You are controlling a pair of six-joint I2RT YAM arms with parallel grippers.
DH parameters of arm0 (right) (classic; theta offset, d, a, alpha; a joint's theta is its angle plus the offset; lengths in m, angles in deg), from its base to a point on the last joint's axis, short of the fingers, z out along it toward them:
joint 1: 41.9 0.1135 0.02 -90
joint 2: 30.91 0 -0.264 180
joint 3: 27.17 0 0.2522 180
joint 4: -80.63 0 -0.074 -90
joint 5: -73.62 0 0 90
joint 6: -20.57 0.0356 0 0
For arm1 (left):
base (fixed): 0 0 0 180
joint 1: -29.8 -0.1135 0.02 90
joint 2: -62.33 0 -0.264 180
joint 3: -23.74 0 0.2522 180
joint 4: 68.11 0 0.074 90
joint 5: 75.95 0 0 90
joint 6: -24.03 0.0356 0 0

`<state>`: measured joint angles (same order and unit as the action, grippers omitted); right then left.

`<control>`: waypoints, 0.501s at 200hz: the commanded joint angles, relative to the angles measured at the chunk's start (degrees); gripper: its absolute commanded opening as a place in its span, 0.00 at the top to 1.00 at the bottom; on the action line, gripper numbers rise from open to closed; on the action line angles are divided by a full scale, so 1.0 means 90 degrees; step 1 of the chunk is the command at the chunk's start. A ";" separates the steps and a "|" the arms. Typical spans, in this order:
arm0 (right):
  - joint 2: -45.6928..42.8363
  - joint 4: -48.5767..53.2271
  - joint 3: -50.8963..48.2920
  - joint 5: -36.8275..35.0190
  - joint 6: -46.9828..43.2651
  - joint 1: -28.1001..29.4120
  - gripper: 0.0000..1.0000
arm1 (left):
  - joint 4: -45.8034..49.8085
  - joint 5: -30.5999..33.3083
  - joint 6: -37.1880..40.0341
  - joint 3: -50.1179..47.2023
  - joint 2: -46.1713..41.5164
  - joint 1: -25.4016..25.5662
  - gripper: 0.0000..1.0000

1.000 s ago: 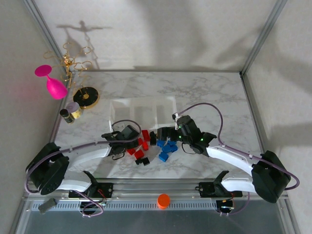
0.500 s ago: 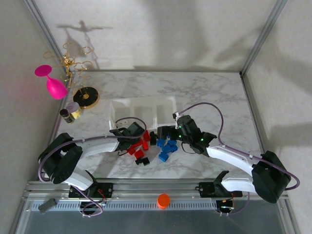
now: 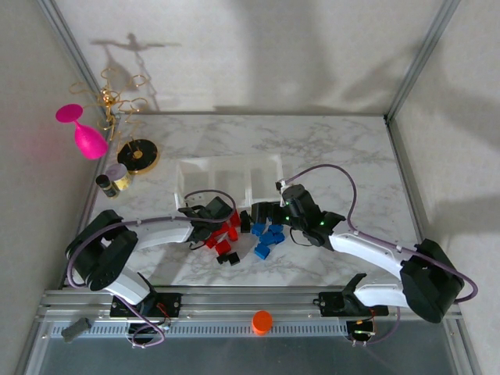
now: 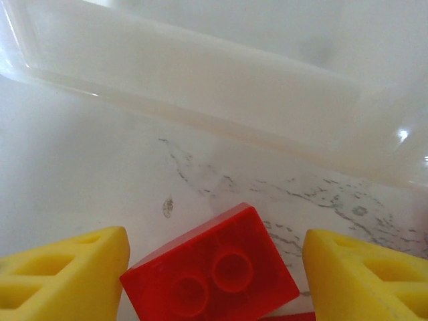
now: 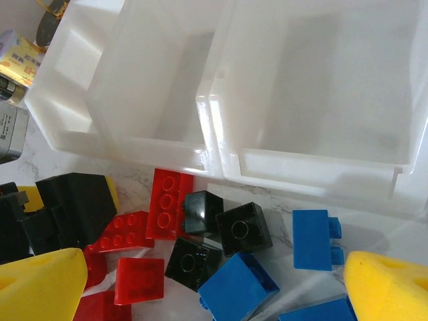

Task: Sort the legos into containers by color
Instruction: Pick up the lego from the center of the table.

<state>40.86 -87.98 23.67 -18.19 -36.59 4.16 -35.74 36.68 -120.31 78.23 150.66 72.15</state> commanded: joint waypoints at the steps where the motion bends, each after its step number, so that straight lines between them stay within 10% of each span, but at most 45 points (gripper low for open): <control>1: 0.0064 -0.0164 0.0148 -0.0005 0.0034 0.0047 0.01 | 0.0052 0.0242 -0.0258 -0.0070 0.0010 0.0012 0.36; 100: 0.0039 -0.0079 0.0340 0.0107 -0.0343 0.0048 0.01 | 0.0567 0.0298 -0.0318 -0.0261 -0.0856 0.0011 0.44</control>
<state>41.32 -87.98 24.42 -17.86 -37.29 4.16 -35.07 36.90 -121.39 76.74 146.16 72.10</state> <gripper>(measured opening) 0.988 0.569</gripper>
